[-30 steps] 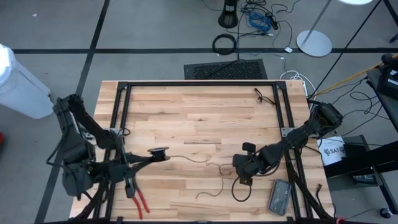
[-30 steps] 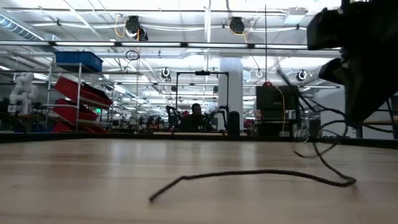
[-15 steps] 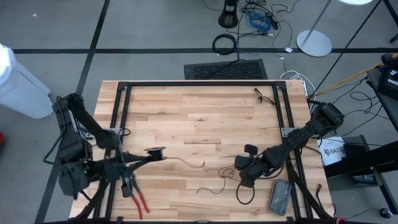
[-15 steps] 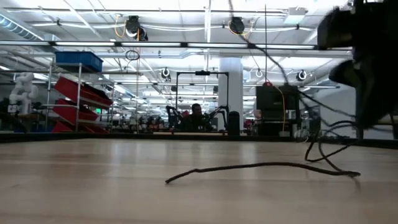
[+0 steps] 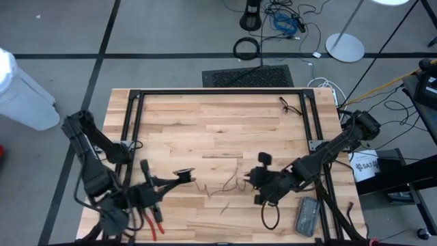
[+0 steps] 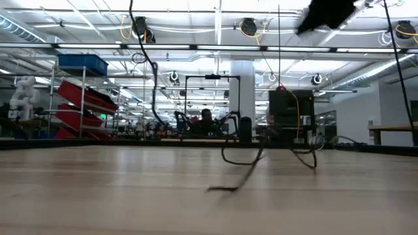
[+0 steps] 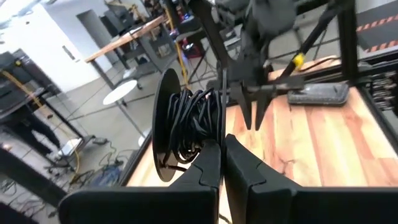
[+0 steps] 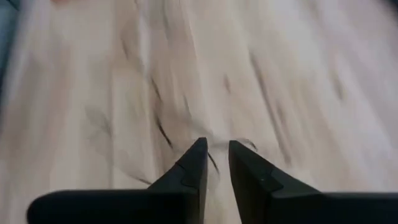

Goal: Coil cords
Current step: Coil the black wire onto the black spool

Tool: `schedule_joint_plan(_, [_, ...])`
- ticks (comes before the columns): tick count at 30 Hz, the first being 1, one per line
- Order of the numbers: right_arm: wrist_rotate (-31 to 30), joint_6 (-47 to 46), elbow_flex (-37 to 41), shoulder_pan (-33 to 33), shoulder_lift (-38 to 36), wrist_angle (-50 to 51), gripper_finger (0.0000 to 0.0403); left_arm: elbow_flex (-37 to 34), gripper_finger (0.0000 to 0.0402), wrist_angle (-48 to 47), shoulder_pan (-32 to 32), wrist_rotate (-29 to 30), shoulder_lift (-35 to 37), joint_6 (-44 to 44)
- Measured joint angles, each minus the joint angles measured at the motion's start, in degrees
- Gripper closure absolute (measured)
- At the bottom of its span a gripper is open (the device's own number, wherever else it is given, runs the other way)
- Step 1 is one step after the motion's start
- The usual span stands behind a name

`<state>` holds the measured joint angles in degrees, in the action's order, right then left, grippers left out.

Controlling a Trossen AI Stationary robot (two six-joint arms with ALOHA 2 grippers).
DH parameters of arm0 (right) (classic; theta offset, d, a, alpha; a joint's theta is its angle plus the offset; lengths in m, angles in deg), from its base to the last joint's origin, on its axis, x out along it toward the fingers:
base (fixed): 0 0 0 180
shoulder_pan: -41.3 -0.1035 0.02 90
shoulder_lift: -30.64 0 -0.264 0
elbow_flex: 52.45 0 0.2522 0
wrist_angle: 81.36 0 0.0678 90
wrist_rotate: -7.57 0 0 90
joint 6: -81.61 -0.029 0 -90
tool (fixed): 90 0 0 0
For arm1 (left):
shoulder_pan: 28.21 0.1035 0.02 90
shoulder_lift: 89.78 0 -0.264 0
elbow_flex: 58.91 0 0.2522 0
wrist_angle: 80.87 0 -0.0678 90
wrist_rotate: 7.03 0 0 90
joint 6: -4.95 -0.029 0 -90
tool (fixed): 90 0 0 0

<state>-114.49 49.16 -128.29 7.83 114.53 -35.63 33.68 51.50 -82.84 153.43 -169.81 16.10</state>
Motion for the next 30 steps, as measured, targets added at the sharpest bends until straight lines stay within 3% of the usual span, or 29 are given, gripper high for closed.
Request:
schedule_joint_plan(6, [-1.5, 20.0, 0.0, 0.8, 3.6, -26.1, 0.0315, 0.0, 0.0394, 0.4, 3.2, -3.2, -4.0, 3.4])
schedule_joint_plan(11, [0.5, 28.3, 0.0, 1.9, 10.2, -38.1, 0.0274, -0.1, 0.0394, 0.4, 5.2, -4.0, -6.4, 3.4])
schedule_joint_plan(21, [0.7, 22.8, 0.0, 5.8, 23.9, -47.2, 0.0241, -0.1, 0.0394, 0.4, 6.9, -5.3, -6.5, 3.1])
schedule_joint_plan(30, [1.9, 23.0, 0.0, 6.4, 26.7, -51.1, 0.0244, -0.1, 0.0394, 0.4, 7.0, -6.1, -6.5, 2.0])
